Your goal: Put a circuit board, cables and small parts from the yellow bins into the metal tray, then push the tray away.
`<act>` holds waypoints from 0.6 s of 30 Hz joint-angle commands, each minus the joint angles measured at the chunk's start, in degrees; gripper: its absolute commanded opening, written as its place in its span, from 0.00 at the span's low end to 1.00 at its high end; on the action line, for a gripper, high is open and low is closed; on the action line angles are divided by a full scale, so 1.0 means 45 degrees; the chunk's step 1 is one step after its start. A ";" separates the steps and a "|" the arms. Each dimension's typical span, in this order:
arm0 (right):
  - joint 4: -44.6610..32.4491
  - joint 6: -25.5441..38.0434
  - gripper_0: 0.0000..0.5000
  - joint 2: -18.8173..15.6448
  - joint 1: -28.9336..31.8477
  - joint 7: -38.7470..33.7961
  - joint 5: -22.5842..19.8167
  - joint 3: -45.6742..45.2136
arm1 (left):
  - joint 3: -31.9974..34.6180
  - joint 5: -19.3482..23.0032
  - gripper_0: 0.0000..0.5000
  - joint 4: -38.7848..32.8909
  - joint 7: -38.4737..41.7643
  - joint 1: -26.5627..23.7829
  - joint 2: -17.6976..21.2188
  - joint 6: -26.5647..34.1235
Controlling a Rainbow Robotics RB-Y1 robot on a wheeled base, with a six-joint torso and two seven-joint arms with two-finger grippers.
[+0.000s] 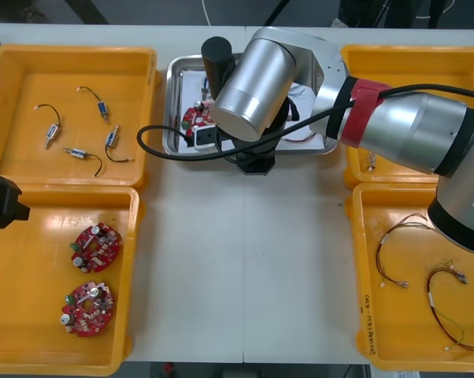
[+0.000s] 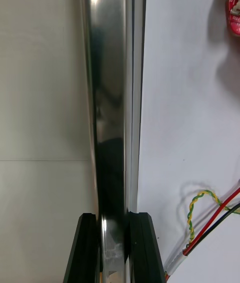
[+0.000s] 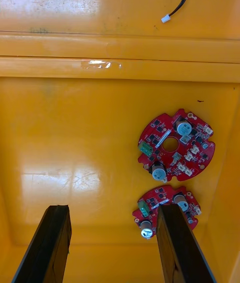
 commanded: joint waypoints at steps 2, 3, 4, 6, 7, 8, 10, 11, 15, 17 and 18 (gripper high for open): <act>0.0352 -0.0471 0.00 0.0318 -0.0803 0.0004 0.0207 -0.0442 | 0.0420 -0.0018 1.00 -0.0397 -0.0305 0.0221 0.0527 0.0076; 0.0411 -0.0607 0.00 0.0357 -0.0803 0.0004 0.0266 -0.0442 | 0.0420 -0.0018 1.00 -0.0397 -0.0305 0.0221 0.0527 0.0076; 0.0450 -0.0646 0.00 0.0357 -0.0803 -0.0015 0.0285 -0.0442 | 0.0420 -0.0018 1.00 -0.0397 -0.0305 0.0221 0.0527 0.0076; 0.0645 -0.0861 0.00 0.0454 -0.0822 -0.0015 0.0403 -0.0442 | 0.0420 -0.0018 1.00 -0.0397 -0.0305 0.0221 0.0527 0.0076; 0.0724 -0.0920 0.00 0.0474 -0.0842 0.0004 0.0442 -0.0442 | 0.0420 -0.0018 1.00 -0.0397 -0.0305 0.0221 0.0527 0.0076; 0.0899 -0.1037 0.00 0.0532 -0.0861 0.0044 0.0500 -0.0442 | 0.0420 -0.0018 1.00 -0.0397 -0.0305 0.0221 0.0527 0.0076; 0.1173 -0.1310 0.00 0.0630 -0.0901 0.0024 0.0539 -0.0442 | 0.0420 -0.0018 1.00 -0.0397 -0.0305 0.0221 0.0527 0.0076; 0.1231 -0.1389 0.00 0.0669 -0.0920 0.0063 0.0539 -0.0442 | 0.0420 -0.0018 1.00 -0.0397 -0.0305 0.0221 0.0527 0.0076; 0.1427 -0.1721 0.00 0.0669 -0.0959 0.0083 0.0559 -0.0442 | 0.0420 -0.0018 1.00 -0.0397 -0.0305 0.0221 0.0527 0.0076; 0.1505 -0.1779 0.00 0.0669 -0.0979 0.0102 0.0637 -0.0442 | 0.0420 -0.0018 1.00 -0.0397 -0.0305 0.0221 0.0527 0.0076; 0.1524 -0.1838 0.00 0.0669 -0.0998 0.0122 0.0696 -0.0442 | 0.0420 -0.0018 1.00 -0.0397 -0.0305 0.0221 0.0527 0.0076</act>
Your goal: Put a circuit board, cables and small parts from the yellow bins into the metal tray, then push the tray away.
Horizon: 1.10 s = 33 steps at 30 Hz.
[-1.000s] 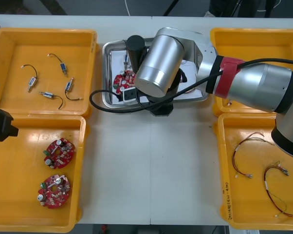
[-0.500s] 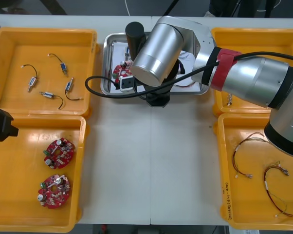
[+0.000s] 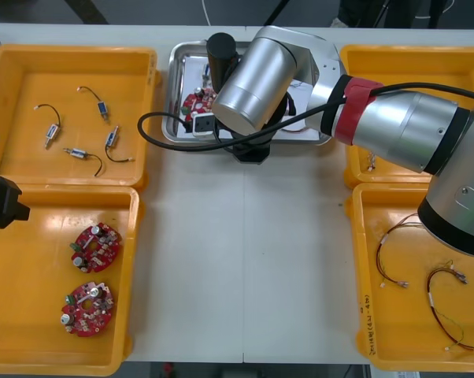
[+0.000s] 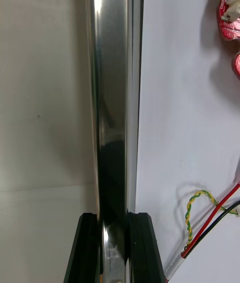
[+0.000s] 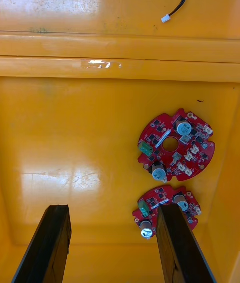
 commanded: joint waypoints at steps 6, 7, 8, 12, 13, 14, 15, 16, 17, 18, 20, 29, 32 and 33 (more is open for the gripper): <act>0.0223 -0.0634 0.00 0.0229 -0.0833 0.0161 0.0634 -0.0437 | 0.0420 -0.0018 1.00 -0.0397 -0.0305 0.0220 0.0527 0.0076; 0.0281 -0.0712 0.00 0.0209 -0.0833 0.0180 0.0634 -0.0437 | 0.0420 -0.0018 1.00 -0.0397 -0.0305 0.0220 0.0527 0.0076; 0.0301 -0.0752 0.00 0.0229 -0.0833 0.0180 0.0634 -0.0437 | 0.0420 -0.0018 1.00 -0.0397 -0.0305 0.0220 0.0527 0.0076; 0.0477 -0.0927 0.00 0.0229 -0.0833 0.0239 0.0693 -0.0437 | 0.0420 -0.0018 1.00 -0.0397 -0.0305 0.0220 0.0527 0.0076; 0.0477 -0.0927 0.00 0.0229 -0.0833 0.0239 0.0712 -0.0456 | 0.0420 -0.0018 1.00 -0.0397 -0.0305 0.0220 0.0527 0.0076; 0.0477 -0.0927 0.00 0.0229 -0.0833 0.0239 0.0732 -0.0456 | 0.0420 -0.0018 1.00 -0.0397 -0.0305 0.0220 0.0527 0.0076; 0.0496 -0.0927 0.00 0.0229 -0.0833 0.0239 0.0751 -0.0456 | 0.0420 -0.0018 1.00 -0.0397 -0.0305 0.0220 0.0527 0.0076; 0.0496 -0.0927 0.00 0.0229 -0.0833 0.0239 0.0751 -0.0456 | 0.0420 -0.0018 1.00 -0.0397 -0.0305 0.0220 0.0527 0.0076; 0.0496 -0.0927 0.00 0.0209 -0.0833 0.0239 0.0751 -0.0456 | 0.0420 -0.0018 1.00 -0.0397 -0.0305 0.0220 0.0527 0.0076; 0.0496 -0.0927 0.00 0.0229 -0.0833 0.0239 0.0751 -0.0437 | 0.0420 -0.0018 1.00 -0.0397 -0.0305 0.0220 0.0527 0.0076; 0.0477 -0.0927 0.33 0.0229 -0.0833 0.0239 0.0810 -0.0456 | 0.0420 -0.0018 1.00 -0.0397 -0.0305 0.0220 0.0527 0.0076; 0.0477 -0.0849 1.00 0.0229 -0.0833 0.0239 0.0946 -0.0749 | 0.0420 -0.0018 1.00 -0.0397 -0.0305 0.0220 0.0527 0.0076; 0.0418 -0.0459 1.00 0.0248 -0.0833 0.0161 0.0868 -0.1062 | 0.0420 -0.0018 1.00 -0.0397 -0.0305 0.0220 0.0527 0.0076; 0.0379 -0.0146 1.00 0.0248 -0.0833 0.0083 0.0771 -0.1296 | 0.0420 -0.0018 1.00 -0.0397 -0.0305 0.0220 0.0527 0.0076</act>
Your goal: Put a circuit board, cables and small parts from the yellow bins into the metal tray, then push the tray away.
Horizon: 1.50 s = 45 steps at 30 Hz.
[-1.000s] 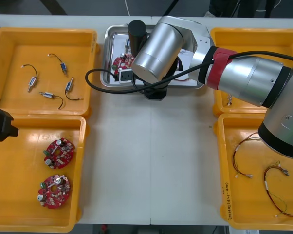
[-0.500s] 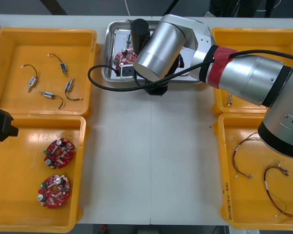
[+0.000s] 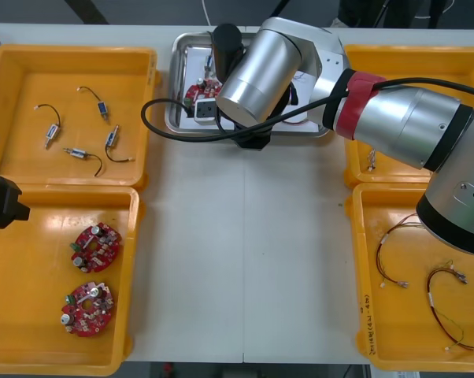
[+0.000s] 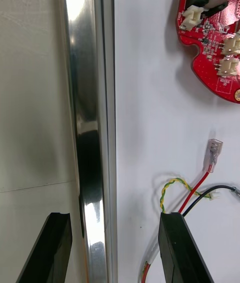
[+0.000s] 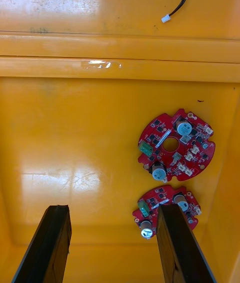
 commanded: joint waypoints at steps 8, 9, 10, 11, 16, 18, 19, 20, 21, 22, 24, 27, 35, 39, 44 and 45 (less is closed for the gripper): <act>-0.0663 0.2711 1.00 0.0259 -0.0734 -0.0778 -0.0999 -0.2292 | 0.0420 -0.0018 1.00 -0.0396 -0.0305 0.0219 0.0527 0.0076; -0.0819 0.2984 1.00 0.0259 -0.0753 -0.1013 -0.1038 -0.2370 | 0.0420 -0.0018 1.00 -0.0396 -0.0305 0.0219 0.0527 0.0076; -0.1093 0.3394 1.00 0.0259 -0.0734 -0.1364 -0.1019 -0.2468 | 0.0420 -0.0018 1.00 -0.0396 -0.0305 0.0219 0.0527 0.0076; -0.1366 0.3804 1.00 0.0259 -0.0675 -0.1755 -0.0941 -0.2585 | 0.0420 -0.0018 1.00 -0.0396 -0.0305 0.0219 0.0527 0.0076; -0.2694 0.5445 1.00 0.0259 -0.0148 -0.3102 -0.0355 -0.3503 | 0.0420 -0.0018 1.00 -0.0396 -0.0305 0.0219 0.0527 0.0076; -0.3202 0.6109 1.00 0.0259 0.0067 -0.3552 -0.0042 -0.3777 | 0.0420 -0.0018 1.00 -0.0396 -0.0305 0.0219 0.0527 0.0076; -0.3554 0.6539 1.00 0.0239 0.0184 -0.3903 0.0094 -0.3991 | 0.0420 -0.0018 1.00 -0.0396 -0.0305 0.0219 0.0527 0.0076; -0.3847 0.6968 1.00 0.0239 0.0360 -0.4274 0.0173 -0.4206 | 0.0420 -0.0018 1.00 -0.0396 -0.0305 0.0219 0.0527 0.0076; -0.3983 0.7203 1.00 0.0220 0.0419 -0.4489 0.0212 -0.4323 | 0.0420 -0.0018 1.00 -0.0396 -0.0305 0.0219 0.0527 0.0076; -0.4296 0.7613 1.00 0.0200 0.0594 -0.4880 0.0251 -0.4577 | 0.0420 -0.0018 1.00 -0.0396 -0.0305 0.0219 0.0527 0.0076; -0.4726 0.8316 1.00 0.0200 0.0887 -0.5485 0.0387 -0.5027 | 0.0420 -0.0018 1.00 -0.0396 -0.0305 0.0219 0.0527 0.0076; -0.5546 0.9410 1.00 0.0181 0.1356 -0.6267 0.0700 -0.5730 | 0.0420 -0.0018 1.00 -0.0396 -0.0305 0.0219 0.0527 0.0076; -0.8436 0.9460 1.00 -0.0054 0.2860 -0.8337 0.1813 -0.7488 | 0.0420 -0.0018 1.00 -0.0396 -0.0305 0.0219 0.0527 0.0076; -0.9550 0.9460 1.00 -0.0307 0.3583 -0.9118 0.1891 -0.8093 | 0.0420 -0.0018 1.00 -0.0396 -0.0305 0.0219 0.0527 0.0076; -1.1190 0.9460 1.00 -0.0893 0.4520 -1.0192 0.1794 -0.8835 | 0.0420 -0.0018 1.00 -0.0396 -0.0305 0.0219 0.0527 0.0076; -1.1522 0.9460 1.00 -0.1050 0.4813 -1.0446 0.1657 -0.9070 | 0.0420 -0.0018 1.00 -0.0396 -0.0305 0.0219 0.0527 0.0076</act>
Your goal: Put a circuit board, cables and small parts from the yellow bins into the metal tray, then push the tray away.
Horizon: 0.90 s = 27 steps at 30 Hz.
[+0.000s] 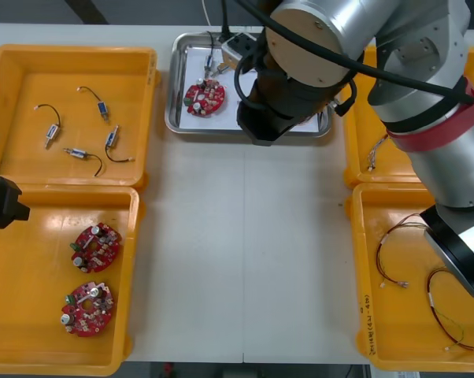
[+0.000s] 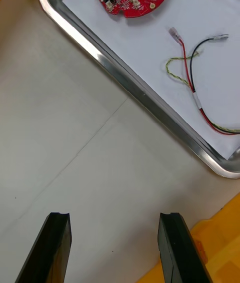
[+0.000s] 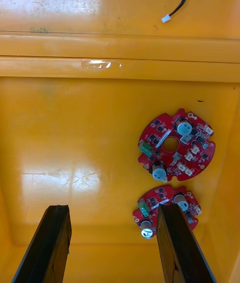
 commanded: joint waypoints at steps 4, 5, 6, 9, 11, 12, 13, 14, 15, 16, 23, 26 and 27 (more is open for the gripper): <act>-0.2157 0.0050 1.00 -0.1290 0.1824 -0.2121 -0.0470 -0.1805 | 0.0419 -0.0018 1.00 -0.0394 -0.0305 0.0217 0.0526 0.0076; -0.2255 0.0050 1.00 -0.1349 0.1941 -0.2199 -0.0509 -0.1922 | 0.0419 -0.0018 1.00 -0.0394 -0.0305 0.0217 0.0526 0.0076; -0.2470 0.0050 1.00 -0.1544 0.2195 -0.2375 -0.0548 -0.2157 | 0.0419 -0.0018 1.00 -0.0394 -0.0305 0.0217 0.0526 0.0076; -0.3017 0.0050 1.00 -0.1974 0.2820 -0.2570 -0.0646 -0.2762 | 0.0419 -0.0018 1.00 -0.0394 -0.0305 0.0217 0.0526 0.0076; -0.3251 0.0050 1.00 -0.2286 0.3152 -0.2609 -0.0783 -0.3270 | 0.0419 -0.0018 1.00 -0.0394 -0.0305 0.0217 0.0526 0.0076; -0.3290 0.0050 1.00 -0.2364 0.3249 -0.2629 -0.0880 -0.3407 | 0.0419 -0.0018 1.00 -0.0394 -0.0305 0.0217 0.0526 0.0076; -0.3349 0.0050 1.00 -0.2540 0.3425 -0.2649 -0.1076 -0.3739 | 0.0419 -0.0018 1.00 -0.0394 -0.0305 0.0217 0.0526 0.0076; -0.3388 0.0050 1.00 -0.2677 0.3562 -0.2668 -0.1212 -0.3954 | 0.0419 -0.0018 1.00 -0.0394 -0.0305 0.0217 0.0526 0.0076; -0.3446 0.0050 1.00 -0.2833 0.3757 -0.2668 -0.1369 -0.4286 | 0.0419 -0.0018 1.00 -0.0394 -0.0305 0.0217 0.0526 0.0076; -0.3486 0.0050 1.00 -0.2970 0.3914 -0.2668 -0.1466 -0.4520 | 0.0419 -0.0018 1.00 -0.0394 -0.0305 0.0217 0.0526 0.0076; -0.3642 0.0050 1.00 -0.3653 0.4929 -0.2649 -0.1798 -0.6180 | 0.0419 -0.0018 1.00 -0.0394 -0.0305 0.0217 0.0526 0.0076; -0.3642 0.0050 1.00 -0.3849 0.5300 -0.2609 -0.1818 -0.6727 | 0.0419 -0.0018 1.00 -0.0394 -0.0305 0.0217 0.0526 0.0076; -0.3642 0.0050 1.00 -0.3888 0.5457 -0.2570 -0.1818 -0.6942 | 0.0419 -0.0018 1.00 -0.0394 -0.0305 0.0217 0.0526 0.0076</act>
